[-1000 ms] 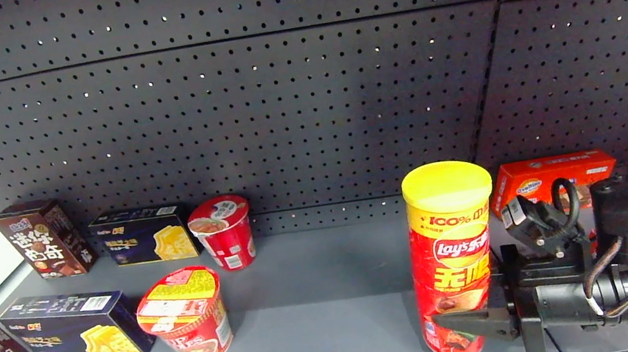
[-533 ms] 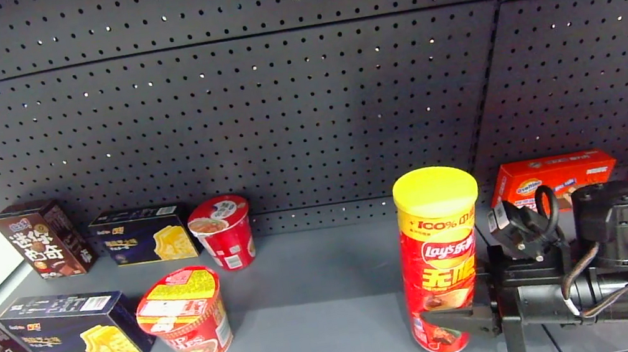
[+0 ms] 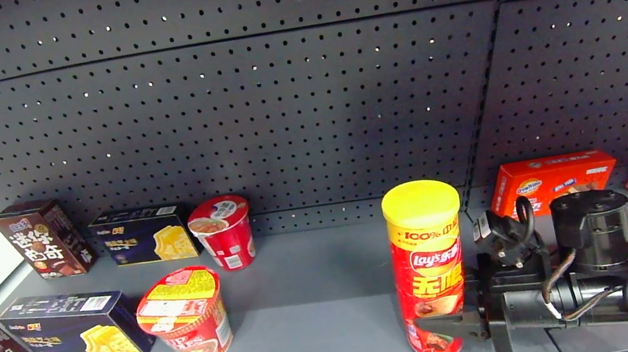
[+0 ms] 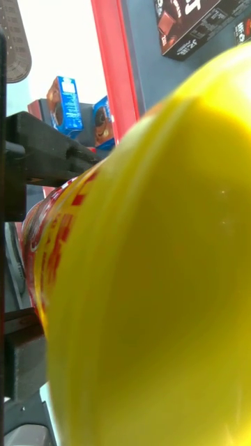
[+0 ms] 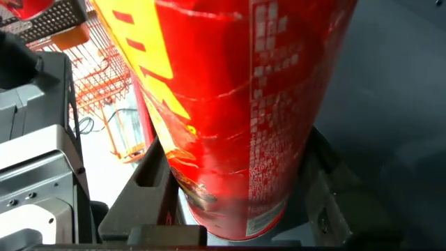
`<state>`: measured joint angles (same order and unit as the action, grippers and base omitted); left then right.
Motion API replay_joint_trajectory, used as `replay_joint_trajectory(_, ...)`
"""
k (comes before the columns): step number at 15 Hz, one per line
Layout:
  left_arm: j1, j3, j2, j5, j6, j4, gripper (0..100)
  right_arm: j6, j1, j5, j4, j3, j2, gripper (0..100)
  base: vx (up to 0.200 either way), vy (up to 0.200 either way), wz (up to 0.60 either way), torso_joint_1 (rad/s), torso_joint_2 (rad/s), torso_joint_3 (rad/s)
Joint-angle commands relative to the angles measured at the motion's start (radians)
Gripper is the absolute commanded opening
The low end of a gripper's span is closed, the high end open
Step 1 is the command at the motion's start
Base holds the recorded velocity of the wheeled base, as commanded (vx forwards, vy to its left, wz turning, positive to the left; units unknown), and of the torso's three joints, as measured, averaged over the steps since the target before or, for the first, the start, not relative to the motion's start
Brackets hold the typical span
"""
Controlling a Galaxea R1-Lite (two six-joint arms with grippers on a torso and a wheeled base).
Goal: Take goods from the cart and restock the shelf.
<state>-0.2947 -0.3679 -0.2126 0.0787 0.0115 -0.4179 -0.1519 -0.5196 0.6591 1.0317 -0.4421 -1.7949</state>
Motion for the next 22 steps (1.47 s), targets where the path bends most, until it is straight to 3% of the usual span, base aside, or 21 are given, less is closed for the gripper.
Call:
replay_joint_trajectory(1, 0.000, 0.001, -0.001, 0.000, 0.001, -0.001, 0, 0.002, -0.002, 0.000, 0.022, -0.004, -0.038, 0, 0.000, 0.000, 0.00, 0.000, 0.00, 0.000)
replay_joint_trajectory(10, 0.000, 0.000, -0.001, 0.000, 0.001, -0.002, 0, 0.000, -0.007, 0.004, 0.041, -0.024, -0.070, 0, 0.000, 0.000, 0.00, 0.000, 0.00, 0.000)
replay_joint_trajectory(11, 0.000, 0.001, -0.001, 0.000, 0.001, -0.002, 0, -0.001, -0.011, 0.004, 0.041, -0.021, -0.072, 100, 0.000, 0.000, 0.00, 0.000, 0.00, 0.000)
replay_joint_trajectory(22, 0.000, 0.003, 0.015, 0.000, 0.001, -0.002, 0, -0.006, -0.004, 0.000, 0.041, 0.022, -0.029, 100, 0.000, 0.000, 0.00, 0.000, 0.00, 0.000)
